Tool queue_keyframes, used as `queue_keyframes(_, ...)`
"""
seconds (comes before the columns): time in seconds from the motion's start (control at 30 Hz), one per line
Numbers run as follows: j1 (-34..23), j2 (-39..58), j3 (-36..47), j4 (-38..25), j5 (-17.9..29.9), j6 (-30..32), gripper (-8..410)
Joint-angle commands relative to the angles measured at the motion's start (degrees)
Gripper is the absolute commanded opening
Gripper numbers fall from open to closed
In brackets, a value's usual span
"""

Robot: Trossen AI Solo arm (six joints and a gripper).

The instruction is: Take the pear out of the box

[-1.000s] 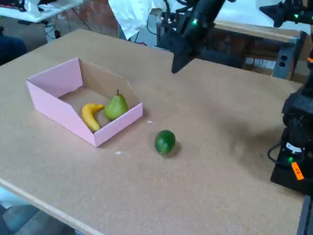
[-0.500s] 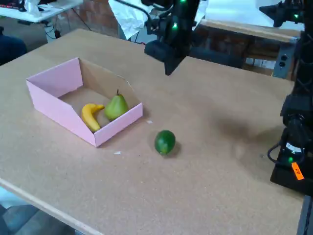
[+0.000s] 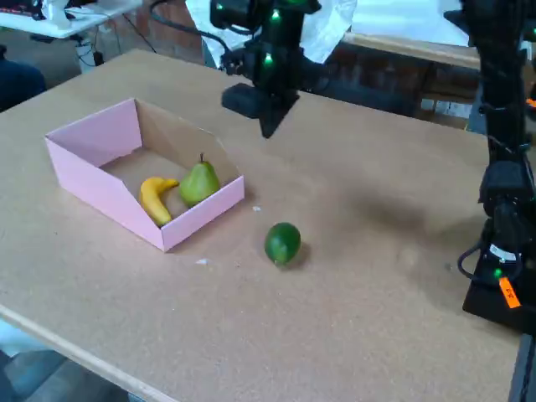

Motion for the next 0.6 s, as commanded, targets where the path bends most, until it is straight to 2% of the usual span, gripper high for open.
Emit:
queue_keyframes(0.0, 0.0, 3.8, 5.5, -2.4, 0.7, -0.4, 0)
queue_keyframes(0.27, 0.0, 12.0, 16.6, -6.2, 1.1, -1.6, 0)
queue_keyframes(0.57, -0.4, 18.0, 23.2, -6.6, 1.3, -2.2, 0)
